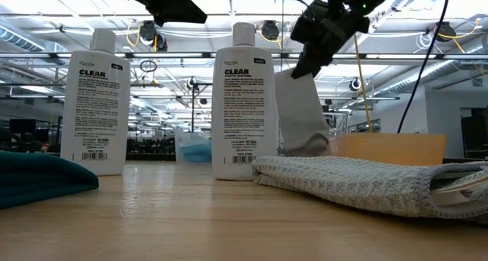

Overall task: Pick & Place Kitchen Items
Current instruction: Put the gray towel into the transparent bin

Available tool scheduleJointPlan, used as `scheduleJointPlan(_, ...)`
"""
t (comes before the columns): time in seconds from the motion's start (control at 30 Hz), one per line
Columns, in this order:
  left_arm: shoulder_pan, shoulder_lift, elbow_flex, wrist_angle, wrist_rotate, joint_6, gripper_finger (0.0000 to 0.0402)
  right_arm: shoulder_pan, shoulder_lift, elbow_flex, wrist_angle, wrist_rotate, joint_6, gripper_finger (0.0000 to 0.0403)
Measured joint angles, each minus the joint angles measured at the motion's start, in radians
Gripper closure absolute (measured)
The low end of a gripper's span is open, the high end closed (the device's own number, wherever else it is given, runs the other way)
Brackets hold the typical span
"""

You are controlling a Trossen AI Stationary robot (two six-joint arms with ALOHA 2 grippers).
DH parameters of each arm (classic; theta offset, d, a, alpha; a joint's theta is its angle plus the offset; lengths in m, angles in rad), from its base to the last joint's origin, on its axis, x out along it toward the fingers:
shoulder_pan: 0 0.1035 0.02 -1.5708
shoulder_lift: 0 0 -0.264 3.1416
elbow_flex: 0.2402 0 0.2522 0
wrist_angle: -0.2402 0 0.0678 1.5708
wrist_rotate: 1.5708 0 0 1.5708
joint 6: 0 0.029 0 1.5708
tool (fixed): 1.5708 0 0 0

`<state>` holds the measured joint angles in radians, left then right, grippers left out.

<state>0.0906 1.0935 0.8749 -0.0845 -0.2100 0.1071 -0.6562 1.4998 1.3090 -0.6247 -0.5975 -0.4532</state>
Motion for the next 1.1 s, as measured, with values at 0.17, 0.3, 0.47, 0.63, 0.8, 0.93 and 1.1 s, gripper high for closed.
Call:
scheduleJointPlan(0.17, 0.0, 0.0, 0.0, 0.0, 0.0, 0.0, 0.0339, -0.027, 0.0, -0.051, 0.146, 0.127, -0.012, 0.0402)
scheduleJointPlan(0.3, 0.0, 0.0, 0.0, 0.0, 0.0, 0.001, 0.0339, -0.053, 0.0, -0.106, 0.317, 0.194, -0.059, 0.0402)
scheduleJointPlan(0.47, 0.0, 0.0, 0.0, 0.0, 0.0, 0.001, 0.0339, -0.071, 0.0, -0.194, 0.55, 0.254, -0.183, 0.0401)
scheduleJointPlan(0.63, 0.0, 0.0, 0.0, 0.0, 0.0, 0.003, 0.0339, -0.079, 0.0, -0.247, 0.724, 0.37, -0.42, 0.0401)
scheduleJointPlan(0.8, 0.0, 0.0, 0.0, 0.0, -0.001, 0.003, 0.0339, -0.107, 0.0, -0.282, 0.894, 0.448, -0.51, 0.0401)
scheduleJointPlan(0.93, 0.0, 0.0, 0.0, 0.0, -0.001, 0.002, 0.0339, -0.13, 0.0, -0.312, 0.972, 0.452, -0.501, 0.0401)
scheduleJointPlan(1.1, 0.0, 0.0, 0.0, 0.0, -0.001, 0.0, 0.0339, -0.143, 0.0, -0.369, 0.963, 0.435, -0.453, 0.0401)
